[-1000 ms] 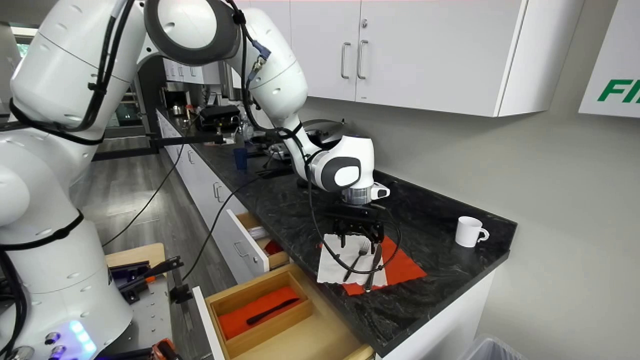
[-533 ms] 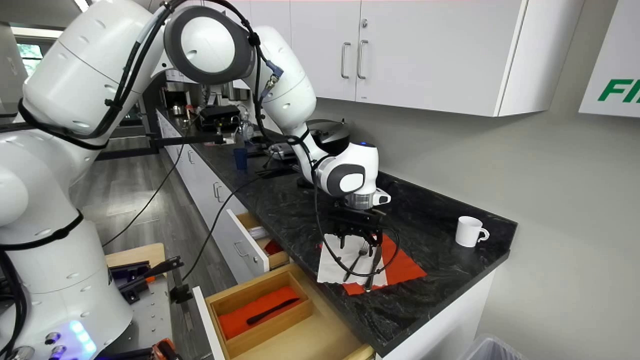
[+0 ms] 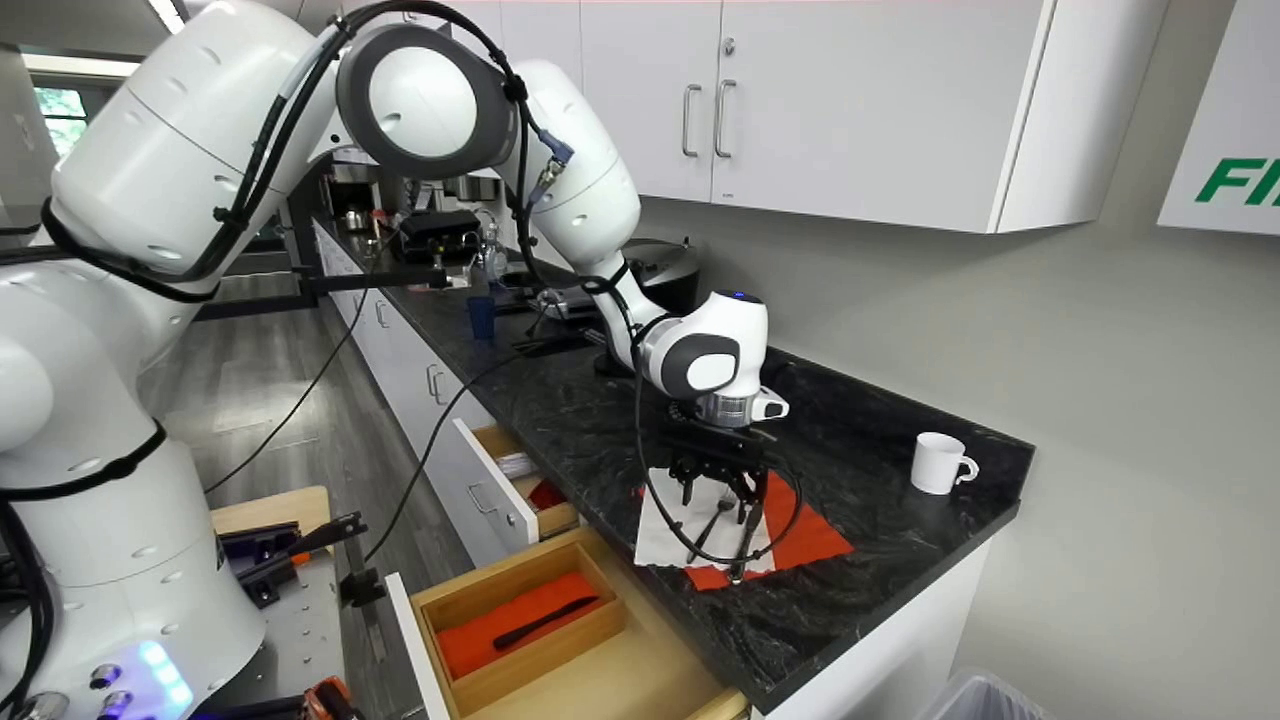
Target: Move the cutlery from the counter to the tray in the drawer
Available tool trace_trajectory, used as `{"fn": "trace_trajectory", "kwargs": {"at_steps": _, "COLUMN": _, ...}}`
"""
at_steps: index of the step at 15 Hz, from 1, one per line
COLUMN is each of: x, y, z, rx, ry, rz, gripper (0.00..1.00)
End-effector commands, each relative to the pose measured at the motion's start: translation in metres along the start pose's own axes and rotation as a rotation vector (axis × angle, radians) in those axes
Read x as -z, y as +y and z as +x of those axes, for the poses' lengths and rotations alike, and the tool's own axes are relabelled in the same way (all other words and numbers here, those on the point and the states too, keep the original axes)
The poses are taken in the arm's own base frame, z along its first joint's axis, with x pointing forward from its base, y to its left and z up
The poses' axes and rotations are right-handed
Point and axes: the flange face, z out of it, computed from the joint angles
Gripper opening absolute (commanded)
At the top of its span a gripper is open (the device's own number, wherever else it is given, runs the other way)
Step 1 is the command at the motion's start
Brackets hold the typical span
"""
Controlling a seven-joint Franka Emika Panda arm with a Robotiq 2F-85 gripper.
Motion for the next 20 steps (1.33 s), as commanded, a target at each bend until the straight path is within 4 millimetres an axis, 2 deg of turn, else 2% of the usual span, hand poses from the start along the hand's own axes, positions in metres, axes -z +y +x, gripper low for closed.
{"fn": "trace_trajectory", "kwargs": {"at_steps": 1, "x": 0.0006, "y": 0.0109, "z": -0.0033, "rx": -0.022, "ry": -0.007, "rz": 0.030, "gripper": 0.89}}
{"fn": "trace_trajectory", "kwargs": {"at_steps": 2, "x": 0.0005, "y": 0.0116, "z": -0.0040, "rx": -0.027, "ry": -0.007, "rz": 0.032, "gripper": 0.77}}
{"fn": "trace_trajectory", "kwargs": {"at_steps": 4, "x": 0.0008, "y": 0.0124, "z": -0.0048, "rx": -0.031, "ry": -0.006, "rz": 0.034, "gripper": 0.97}}
{"fn": "trace_trajectory", "kwargs": {"at_steps": 5, "x": 0.0008, "y": 0.0127, "z": -0.0051, "rx": -0.032, "ry": -0.006, "rz": 0.034, "gripper": 0.97}}
{"fn": "trace_trajectory", "kwargs": {"at_steps": 6, "x": 0.0006, "y": 0.0131, "z": -0.0055, "rx": -0.034, "ry": -0.005, "rz": 0.034, "gripper": 0.77}}
{"fn": "trace_trajectory", "kwargs": {"at_steps": 7, "x": 0.0006, "y": 0.0134, "z": -0.0057, "rx": -0.035, "ry": -0.005, "rz": 0.034, "gripper": 0.71}}
{"fn": "trace_trajectory", "kwargs": {"at_steps": 9, "x": 0.0005, "y": 0.0135, "z": -0.0056, "rx": -0.037, "ry": -0.004, "rz": 0.035, "gripper": 0.64}}
{"fn": "trace_trajectory", "kwargs": {"at_steps": 17, "x": -0.0010, "y": 0.0135, "z": -0.0057, "rx": -0.039, "ry": -0.007, "rz": 0.037, "gripper": 0.10}}
{"fn": "trace_trajectory", "kwargs": {"at_steps": 20, "x": -0.0026, "y": 0.0130, "z": -0.0059, "rx": -0.038, "ry": -0.010, "rz": 0.039, "gripper": 0.02}}
